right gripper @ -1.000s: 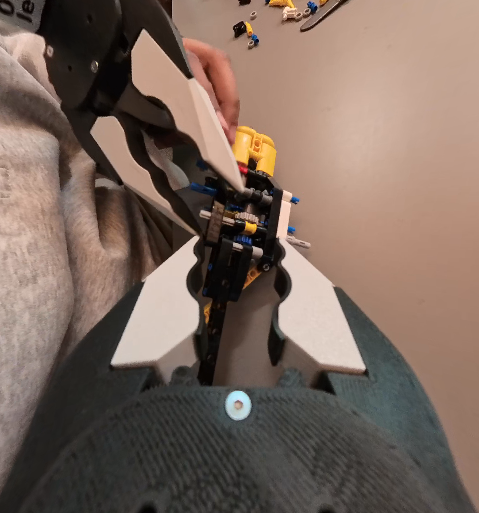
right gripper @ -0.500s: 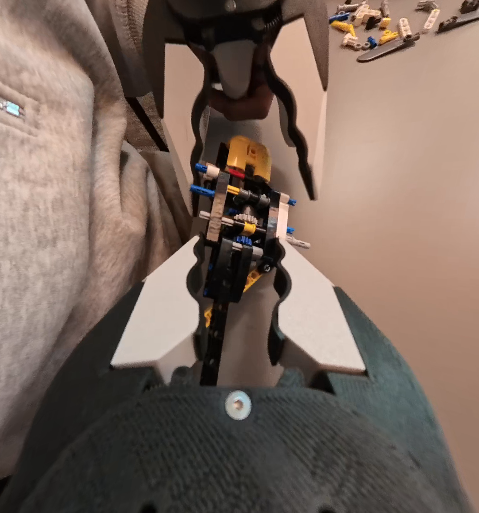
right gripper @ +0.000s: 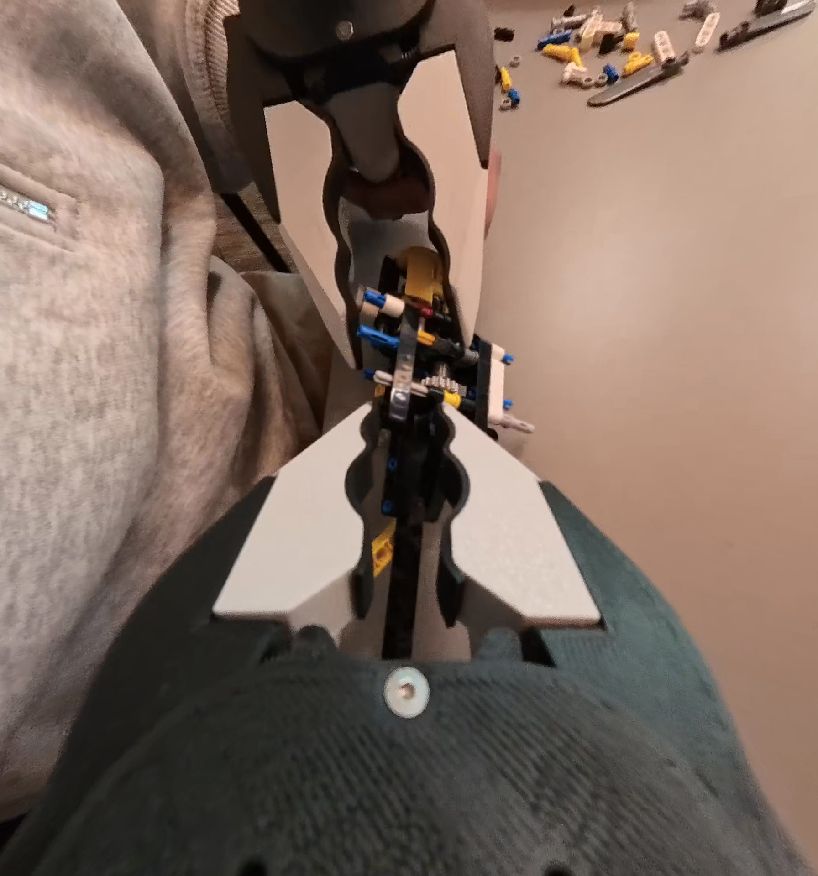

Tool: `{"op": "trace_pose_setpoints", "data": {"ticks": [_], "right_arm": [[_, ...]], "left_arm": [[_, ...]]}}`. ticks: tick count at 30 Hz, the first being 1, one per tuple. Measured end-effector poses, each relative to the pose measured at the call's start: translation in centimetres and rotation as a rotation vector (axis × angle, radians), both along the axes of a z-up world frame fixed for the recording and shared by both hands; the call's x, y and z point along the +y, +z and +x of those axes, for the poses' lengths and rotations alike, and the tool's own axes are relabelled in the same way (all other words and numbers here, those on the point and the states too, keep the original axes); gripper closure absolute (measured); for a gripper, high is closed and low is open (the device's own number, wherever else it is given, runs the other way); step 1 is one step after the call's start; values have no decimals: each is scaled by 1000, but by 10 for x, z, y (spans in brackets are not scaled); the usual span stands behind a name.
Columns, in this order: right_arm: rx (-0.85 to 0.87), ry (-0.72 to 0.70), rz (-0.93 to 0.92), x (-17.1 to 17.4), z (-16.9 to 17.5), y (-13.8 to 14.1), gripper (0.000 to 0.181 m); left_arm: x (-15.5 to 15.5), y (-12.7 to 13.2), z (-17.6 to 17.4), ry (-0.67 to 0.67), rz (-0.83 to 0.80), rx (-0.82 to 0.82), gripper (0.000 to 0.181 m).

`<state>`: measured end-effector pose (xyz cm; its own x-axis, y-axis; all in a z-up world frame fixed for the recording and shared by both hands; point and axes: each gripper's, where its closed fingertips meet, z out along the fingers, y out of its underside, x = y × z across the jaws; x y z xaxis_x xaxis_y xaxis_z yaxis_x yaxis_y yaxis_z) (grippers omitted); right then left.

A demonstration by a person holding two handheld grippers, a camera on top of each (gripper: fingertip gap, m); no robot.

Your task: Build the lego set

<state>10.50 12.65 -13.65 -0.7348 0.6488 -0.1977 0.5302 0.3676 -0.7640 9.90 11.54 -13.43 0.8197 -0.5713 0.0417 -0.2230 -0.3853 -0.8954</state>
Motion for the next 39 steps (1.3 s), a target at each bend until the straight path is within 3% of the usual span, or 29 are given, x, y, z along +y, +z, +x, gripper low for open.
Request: {"op": "trace_pose_setpoints", "data": {"ticks": [2, 6, 12, 17, 20, 39], "right_arm": [[1, -17, 1, 4, -2, 1, 143], [171, -8, 60, 9, -4, 12, 143], [397, 7, 304, 9, 0, 13, 169], [377, -26, 349, 15, -2, 5, 160], [358, -33, 334, 15, -2, 5, 167], [315, -50, 315, 15, -5, 3, 170]], "left_arm": [[1, -1, -2, 12, 8, 10, 144], [2, -2, -3, 37, 23, 26, 147], [5, 3, -2, 64, 52, 21, 150], [7, 6, -2, 76, 76, 33, 154], [7, 5, -1, 73, 71, 33, 158], [13, 3, 0, 100, 83, -4, 159]]}}
